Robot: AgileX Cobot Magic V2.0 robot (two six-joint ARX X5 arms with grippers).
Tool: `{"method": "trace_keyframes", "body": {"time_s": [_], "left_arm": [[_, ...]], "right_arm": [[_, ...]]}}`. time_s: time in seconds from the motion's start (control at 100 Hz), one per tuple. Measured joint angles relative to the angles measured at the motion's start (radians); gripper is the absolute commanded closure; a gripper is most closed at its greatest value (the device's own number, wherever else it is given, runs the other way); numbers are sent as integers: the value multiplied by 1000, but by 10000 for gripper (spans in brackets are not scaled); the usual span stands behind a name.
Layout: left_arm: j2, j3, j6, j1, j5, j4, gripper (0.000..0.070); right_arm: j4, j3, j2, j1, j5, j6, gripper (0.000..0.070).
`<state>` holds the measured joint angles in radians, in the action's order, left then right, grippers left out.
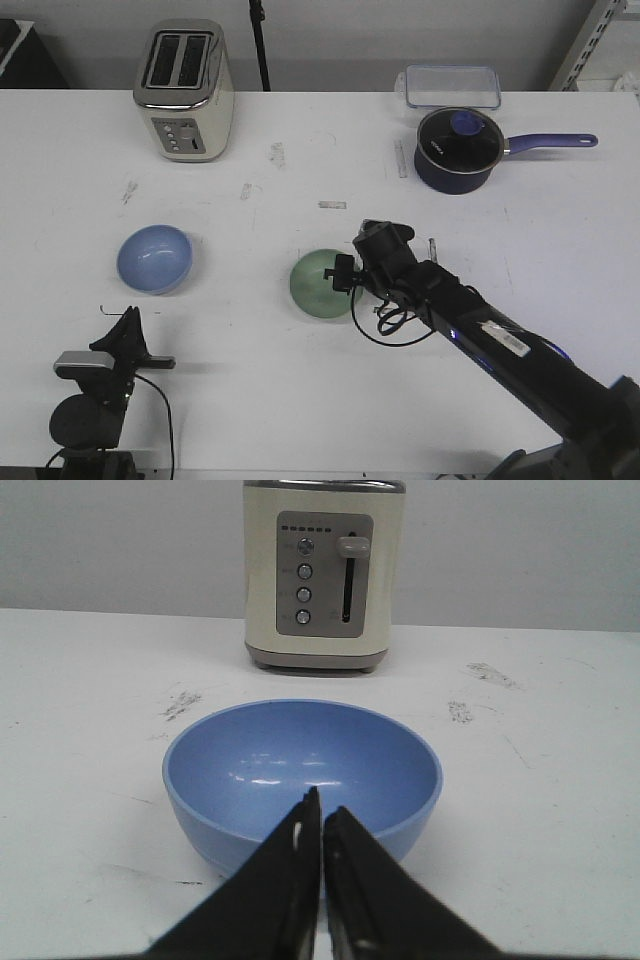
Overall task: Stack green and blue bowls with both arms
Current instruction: 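Release the green bowl and retract the right gripper to rest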
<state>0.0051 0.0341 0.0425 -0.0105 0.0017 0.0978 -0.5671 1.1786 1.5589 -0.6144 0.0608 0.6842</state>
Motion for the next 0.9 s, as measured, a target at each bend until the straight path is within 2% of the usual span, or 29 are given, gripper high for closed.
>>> {"method": "trace_keyframes", "body": {"time_s": [0.14,0.24,0.29,0.35,0.54,0.65,0.75,0.9], "left_arm": [[0,0,0,0,0,0,698],[0,0,0,0,0,0,698],[0,0,0,0,0,0,698],[0,0,0,0,0,0,698],[0,0,0,0,0,0,698],[0,0,0,0,0,0,698],[0,0,0,0,0,0,698],[0,0,0,0,0,0,698]], "right_arm": [[24,0,-116,19,47,-69,215],[47,0,-172,45,75,-167,219],[56,0,-198,65,80,-230,246],[68,0,-232,93,82,-312,323],[231,-87,-405,214,88,-564,692],[351,-198,-512,290,67,-648,693],[450,-320,-607,364,9,-678,693],[491,-491,-770,470,-16,-689,693]]}}
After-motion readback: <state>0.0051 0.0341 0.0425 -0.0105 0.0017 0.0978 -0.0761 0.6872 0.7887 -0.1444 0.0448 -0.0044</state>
